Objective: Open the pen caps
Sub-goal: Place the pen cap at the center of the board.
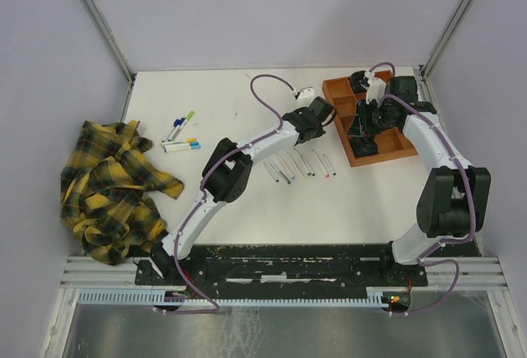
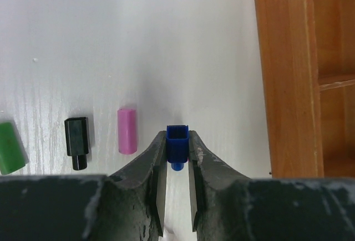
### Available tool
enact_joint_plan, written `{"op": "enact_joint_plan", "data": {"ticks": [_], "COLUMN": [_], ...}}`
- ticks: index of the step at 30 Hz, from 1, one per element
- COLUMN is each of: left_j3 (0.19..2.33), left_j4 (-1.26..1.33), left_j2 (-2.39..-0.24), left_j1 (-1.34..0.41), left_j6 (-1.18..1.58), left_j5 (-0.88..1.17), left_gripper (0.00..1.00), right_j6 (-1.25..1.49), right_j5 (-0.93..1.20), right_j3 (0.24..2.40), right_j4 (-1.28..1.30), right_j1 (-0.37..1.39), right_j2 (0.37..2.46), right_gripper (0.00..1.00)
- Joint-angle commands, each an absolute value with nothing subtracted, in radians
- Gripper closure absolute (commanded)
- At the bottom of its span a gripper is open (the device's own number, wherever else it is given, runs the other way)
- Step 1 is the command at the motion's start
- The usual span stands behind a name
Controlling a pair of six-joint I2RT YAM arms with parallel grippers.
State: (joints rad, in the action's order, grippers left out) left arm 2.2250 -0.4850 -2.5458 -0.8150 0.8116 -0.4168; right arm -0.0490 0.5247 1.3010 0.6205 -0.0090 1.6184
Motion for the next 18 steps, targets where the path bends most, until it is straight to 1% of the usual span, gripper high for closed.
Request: {"op": "enact_joint_plan", "data": {"ticks": [1,6,9,13,18], "left_j3": [2.266,2.271,2.278,2.286,2.274], "left_j4": [-0.498,-0.497,-0.499,-0.498,-0.484], "left_j2": [-2.577,-2.576,-2.577,-2.568,-2.497], "left_j1": [-0.814,-0.813,-0.810,-0.810,-0.813], "left_j6": [0.761,0.757,0.752,0.742,0.704], "left_j5": [-0.453,-0.460,-0.459,-0.452,-0.431], "left_gripper": [0.73,0.68,0.63,0.61,0.60], "right_j6": [-0.041,-0.040,-0.039,-0.038,-0.038], "right_j5": [0.561,0.566,0.567,0.570,0.579], "right_j3": [1.302,1.301,1.301,1.300,1.298], "right_j4": [0.583,0.583,0.583,0.582,0.581], "right_j1": [-0.015,-0.017,-0.019,-0.018,-0.020], "right_j2": [1.581,1.581,1.580,1.579,1.574], "right_gripper": [0.69,0.69,0.68,0.68,0.68]}}
